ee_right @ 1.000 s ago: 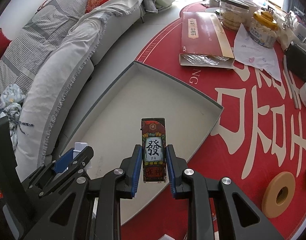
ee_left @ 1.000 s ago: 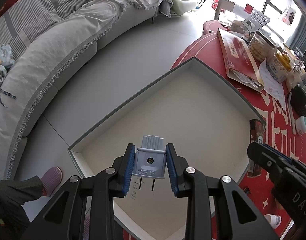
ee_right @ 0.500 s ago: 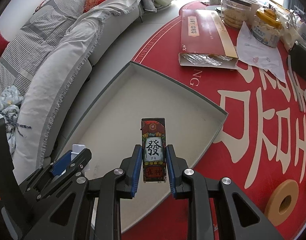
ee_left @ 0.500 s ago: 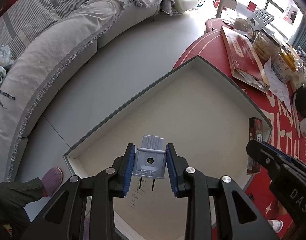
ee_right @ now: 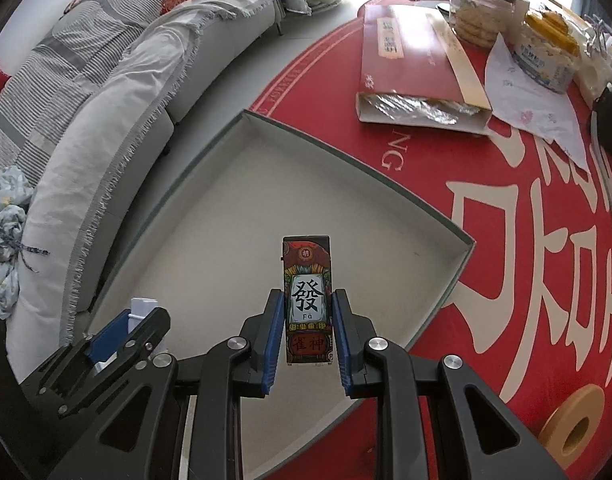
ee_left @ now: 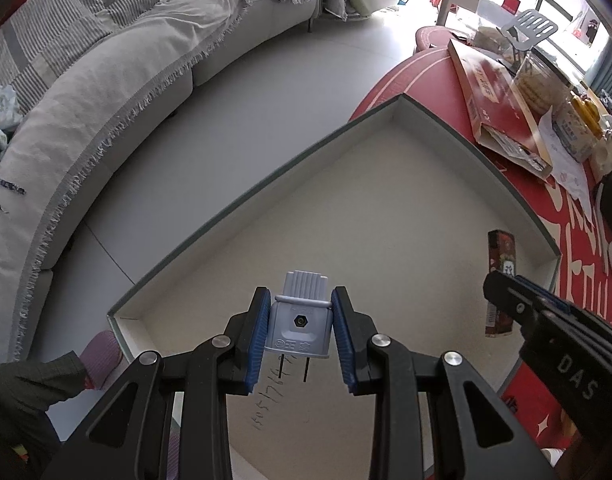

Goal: Organize rigid objects

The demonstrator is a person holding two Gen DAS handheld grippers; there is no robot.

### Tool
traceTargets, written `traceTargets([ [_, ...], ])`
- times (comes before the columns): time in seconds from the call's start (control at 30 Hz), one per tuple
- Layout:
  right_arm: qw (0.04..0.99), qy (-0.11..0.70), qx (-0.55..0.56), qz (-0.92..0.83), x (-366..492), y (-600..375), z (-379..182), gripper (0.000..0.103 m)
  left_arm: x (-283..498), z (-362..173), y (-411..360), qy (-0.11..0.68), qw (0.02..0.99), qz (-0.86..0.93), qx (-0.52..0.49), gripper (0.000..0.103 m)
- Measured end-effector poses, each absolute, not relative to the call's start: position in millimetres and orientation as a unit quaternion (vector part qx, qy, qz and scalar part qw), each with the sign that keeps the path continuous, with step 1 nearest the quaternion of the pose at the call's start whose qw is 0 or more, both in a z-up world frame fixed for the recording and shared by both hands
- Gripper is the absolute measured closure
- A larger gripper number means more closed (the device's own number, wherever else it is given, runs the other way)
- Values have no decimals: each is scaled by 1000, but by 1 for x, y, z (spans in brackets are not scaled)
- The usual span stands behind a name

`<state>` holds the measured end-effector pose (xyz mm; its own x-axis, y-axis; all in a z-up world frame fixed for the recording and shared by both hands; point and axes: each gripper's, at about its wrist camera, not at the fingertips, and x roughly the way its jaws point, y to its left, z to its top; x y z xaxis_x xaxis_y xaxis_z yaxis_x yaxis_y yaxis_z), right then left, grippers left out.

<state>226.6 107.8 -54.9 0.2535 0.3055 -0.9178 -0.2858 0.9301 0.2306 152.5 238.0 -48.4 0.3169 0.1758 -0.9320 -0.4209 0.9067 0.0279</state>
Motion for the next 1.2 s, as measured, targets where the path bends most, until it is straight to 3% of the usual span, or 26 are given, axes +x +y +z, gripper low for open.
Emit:
traceTargets([
  [0.33,774,617,-9,141,211,71,-69,78,147,-48,228,559,805,168,-109,69],
  [0.63,793,589,5,157,210,70,-44,78,145,-46,221,561,806,159,-102,69],
  [1.2,786,595,8,165,212,81,-49,78,148,-51,217,567,803,158,-96,70],
])
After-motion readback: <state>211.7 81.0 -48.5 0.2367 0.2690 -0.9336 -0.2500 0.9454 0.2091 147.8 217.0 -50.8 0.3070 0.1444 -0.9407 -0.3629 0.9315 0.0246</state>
